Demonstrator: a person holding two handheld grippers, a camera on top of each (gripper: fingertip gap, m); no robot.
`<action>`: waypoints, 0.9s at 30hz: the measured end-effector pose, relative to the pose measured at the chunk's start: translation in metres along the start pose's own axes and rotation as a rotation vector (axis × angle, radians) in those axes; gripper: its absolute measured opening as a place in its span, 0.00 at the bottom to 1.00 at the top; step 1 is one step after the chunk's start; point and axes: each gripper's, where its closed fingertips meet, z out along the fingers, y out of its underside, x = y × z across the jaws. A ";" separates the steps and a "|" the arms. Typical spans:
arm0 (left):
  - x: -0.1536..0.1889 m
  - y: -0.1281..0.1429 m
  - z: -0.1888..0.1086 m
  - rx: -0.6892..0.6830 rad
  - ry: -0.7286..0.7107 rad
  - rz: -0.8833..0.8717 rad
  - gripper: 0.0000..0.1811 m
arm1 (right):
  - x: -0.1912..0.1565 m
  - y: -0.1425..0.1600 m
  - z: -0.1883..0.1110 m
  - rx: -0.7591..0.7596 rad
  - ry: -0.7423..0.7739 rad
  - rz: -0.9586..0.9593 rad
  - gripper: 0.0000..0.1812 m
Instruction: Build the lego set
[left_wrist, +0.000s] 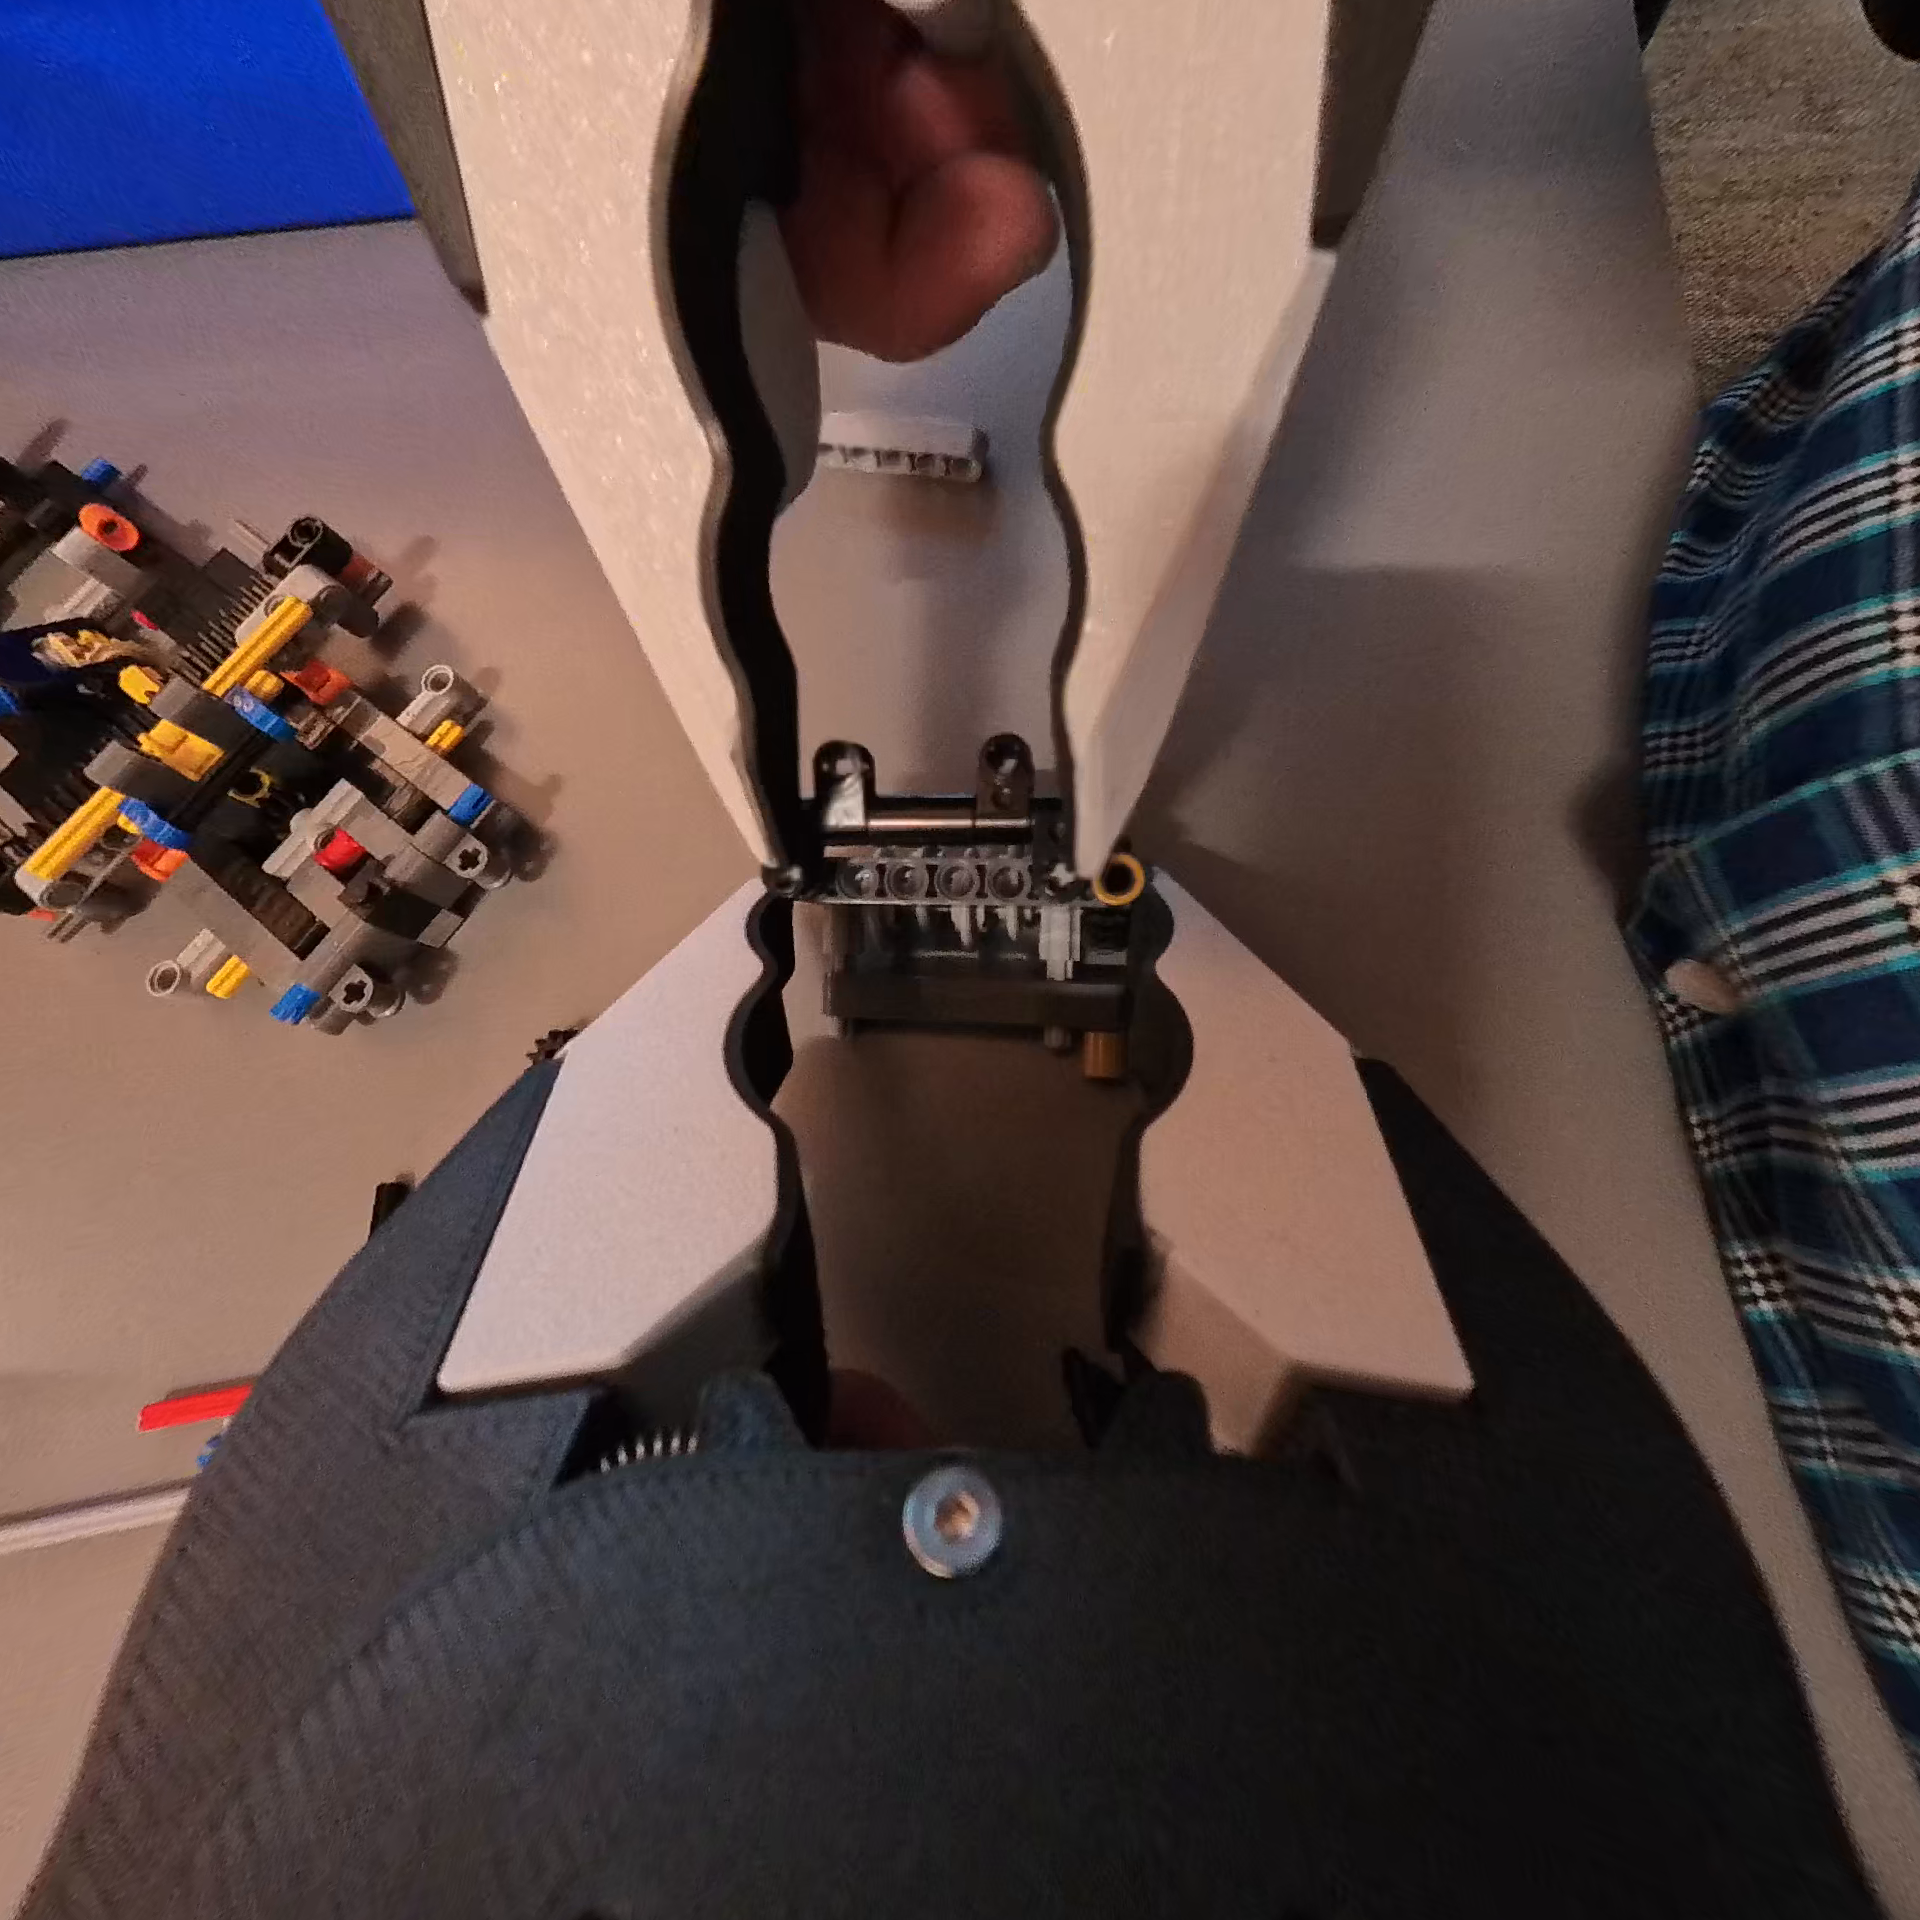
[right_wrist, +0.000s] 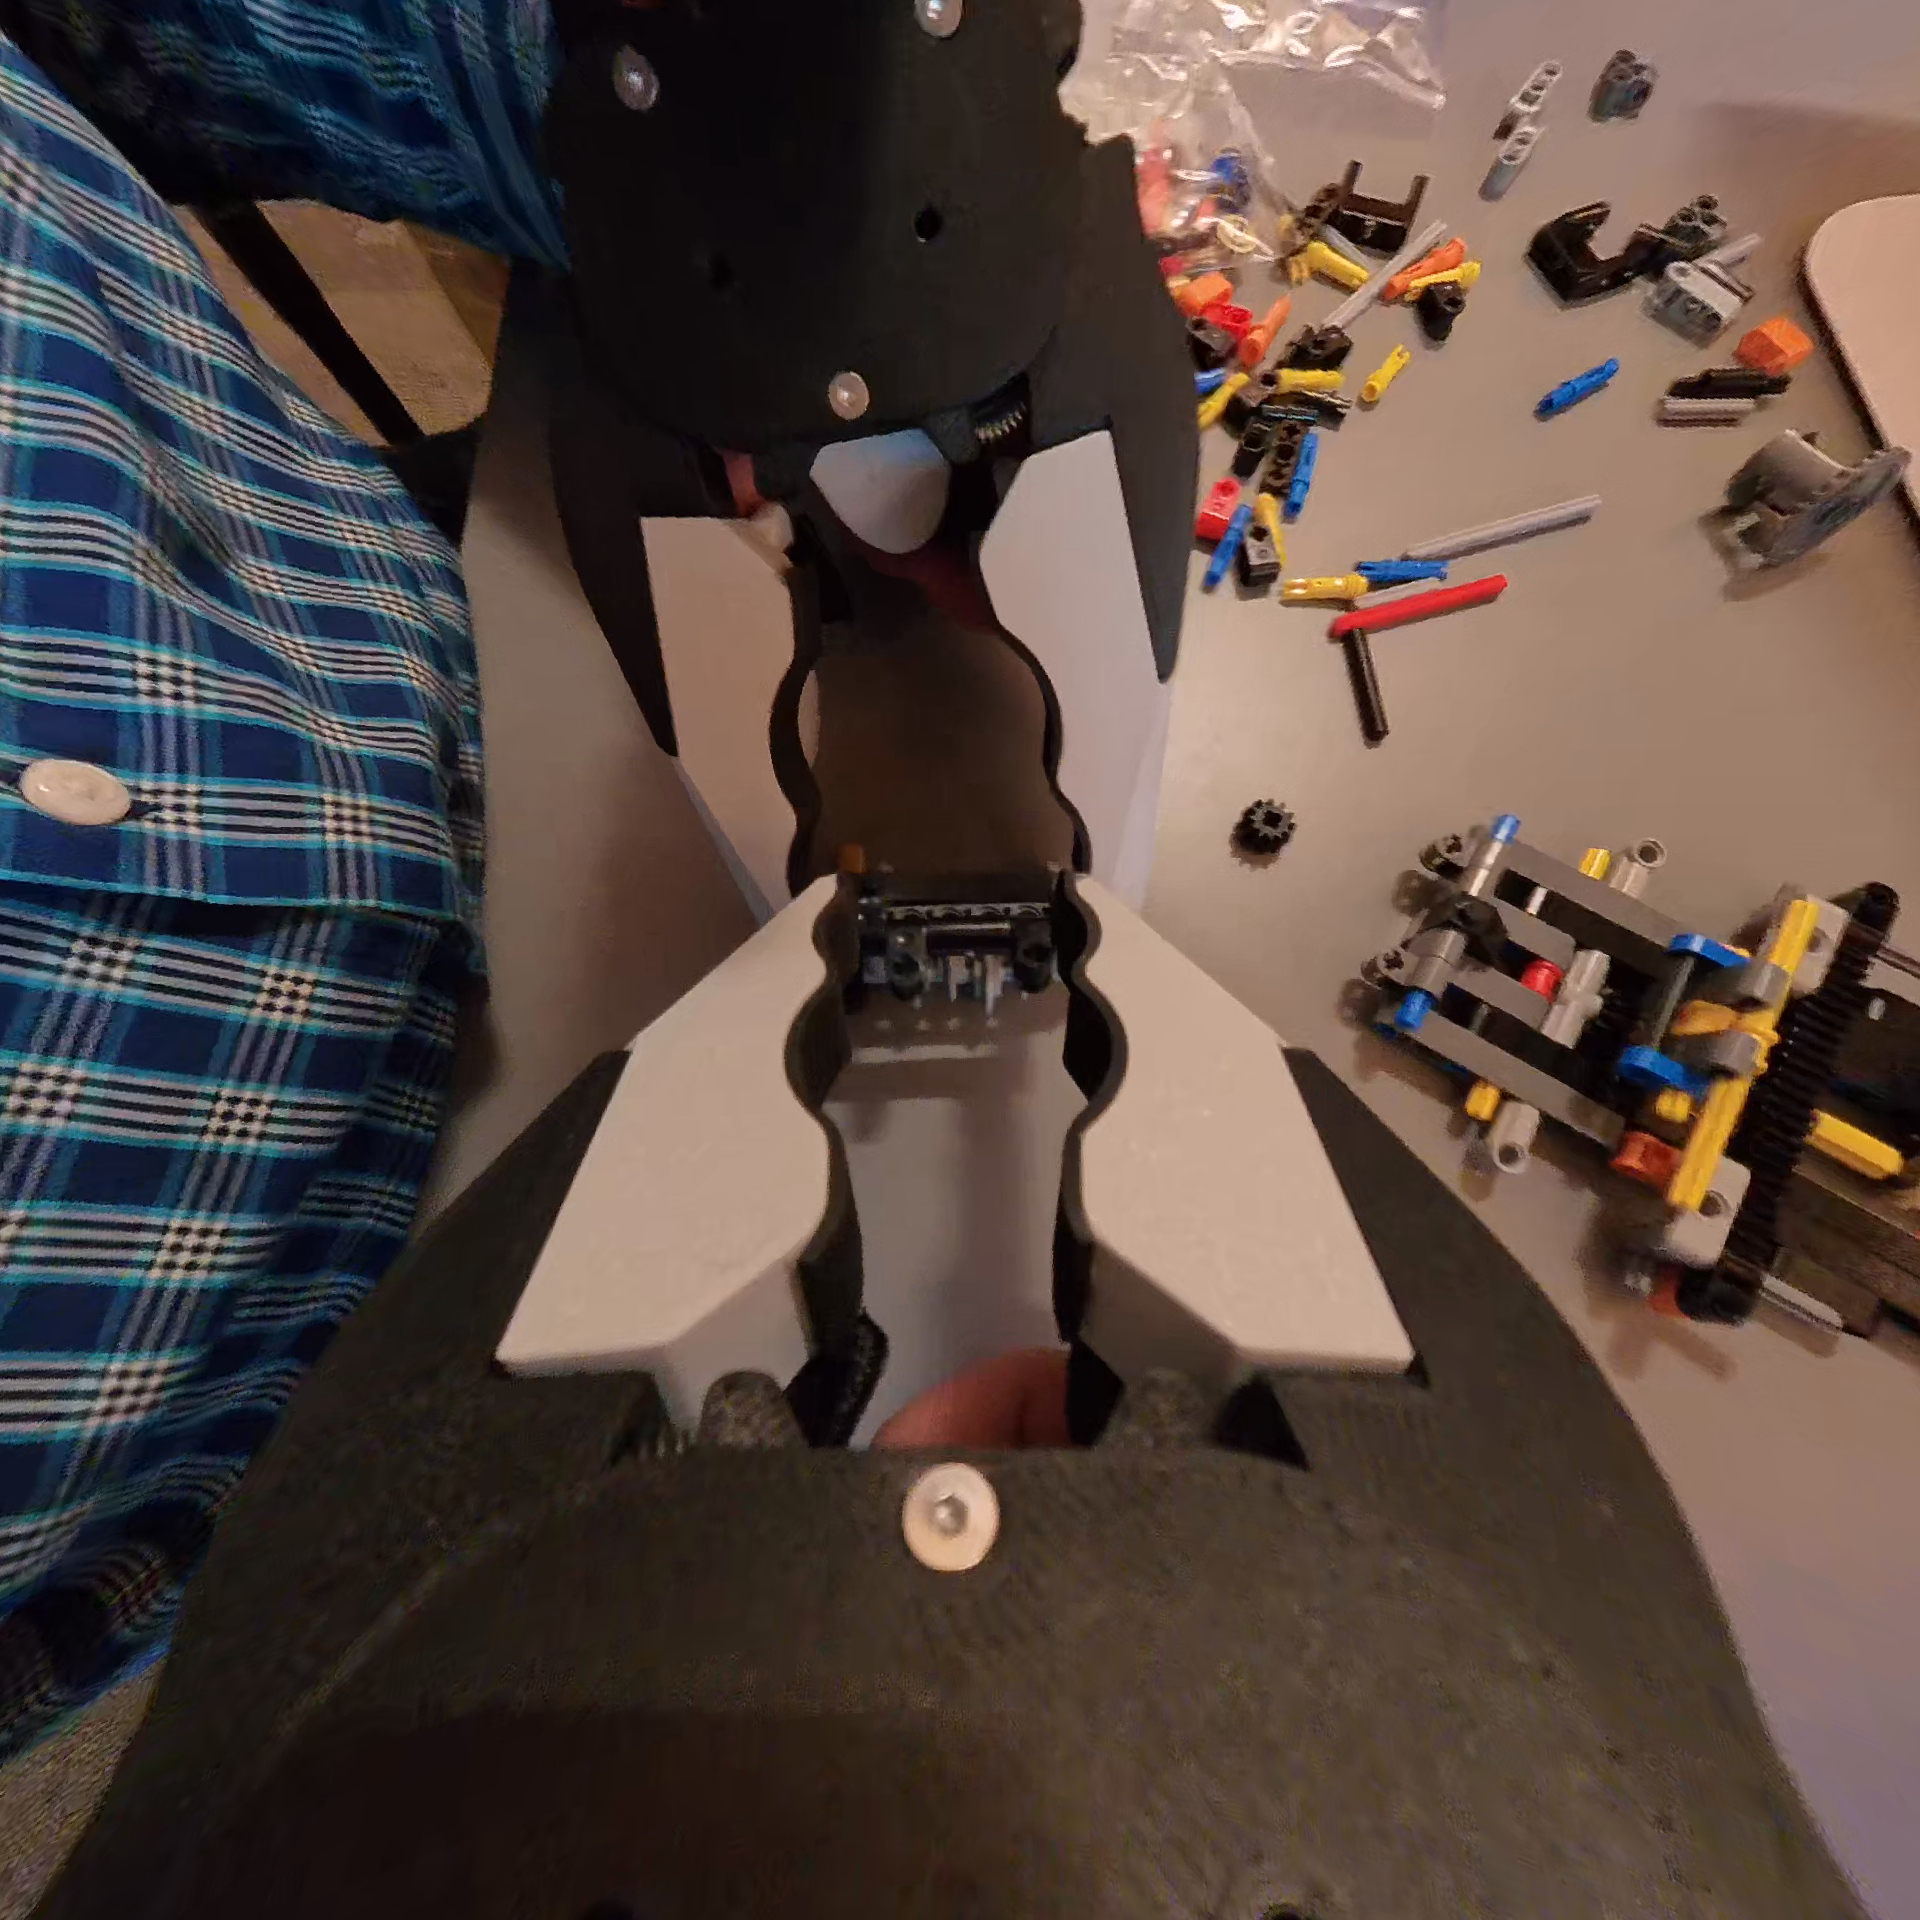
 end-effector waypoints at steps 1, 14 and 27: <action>0.000 0.000 0.000 0.000 0.000 0.000 0.34 | 0.002 0.000 -0.001 0.003 0.016 -0.006 0.20; 0.000 0.000 0.001 -0.001 0.003 -0.004 0.34 | 0.002 0.003 0.002 -0.063 0.038 -0.053 0.18; 0.000 0.000 0.001 -0.004 0.011 -0.006 0.34 | 0.002 0.005 0.001 -0.129 0.040 -0.088 0.18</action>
